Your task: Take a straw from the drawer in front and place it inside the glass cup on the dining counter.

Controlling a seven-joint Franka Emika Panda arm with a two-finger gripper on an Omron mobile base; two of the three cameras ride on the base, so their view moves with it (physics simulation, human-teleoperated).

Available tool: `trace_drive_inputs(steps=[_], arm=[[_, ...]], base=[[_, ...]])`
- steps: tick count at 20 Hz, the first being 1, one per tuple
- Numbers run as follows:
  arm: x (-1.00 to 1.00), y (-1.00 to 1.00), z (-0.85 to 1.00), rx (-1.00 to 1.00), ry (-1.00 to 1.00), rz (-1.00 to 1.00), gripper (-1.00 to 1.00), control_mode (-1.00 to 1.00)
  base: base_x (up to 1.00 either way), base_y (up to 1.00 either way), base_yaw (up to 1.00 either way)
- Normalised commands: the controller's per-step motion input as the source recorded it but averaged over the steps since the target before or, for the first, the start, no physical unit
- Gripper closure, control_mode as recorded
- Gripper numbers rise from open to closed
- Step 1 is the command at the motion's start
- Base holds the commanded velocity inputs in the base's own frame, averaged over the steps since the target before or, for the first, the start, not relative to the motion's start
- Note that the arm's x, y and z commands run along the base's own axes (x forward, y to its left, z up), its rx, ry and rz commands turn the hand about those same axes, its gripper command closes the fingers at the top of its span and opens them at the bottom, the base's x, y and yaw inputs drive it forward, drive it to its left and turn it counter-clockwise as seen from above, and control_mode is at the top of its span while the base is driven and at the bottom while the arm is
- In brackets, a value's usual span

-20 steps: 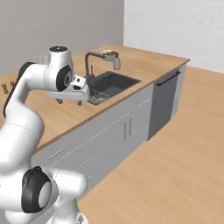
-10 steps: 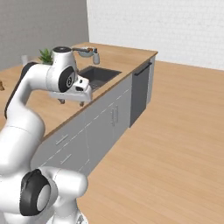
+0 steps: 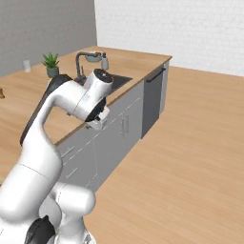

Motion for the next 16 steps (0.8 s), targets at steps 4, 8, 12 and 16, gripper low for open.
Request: trace_drive_inputs(steps=[4, 8, 12, 16], arm=[[0.03, -0.18, -0.86, 0.59, 0.00, 0.00, -1.00, -1.00], [0.17, 0.00, -1.00, 0.50, 0.00, 0.00, -1.00, -1.00], [0.08, 0.13, -0.99, 0.43, 0.00, 0.01, -1.00, -1.00], [0.00, 0.35, -0.86, 0.39, 0.00, 0.01, -1.00, -1.00]], base=[[0.00, 0.00, 0.00], [0.00, 0.00, 0.00], [0.00, 0.00, 0.00], [0.00, 0.00, 0.00]])
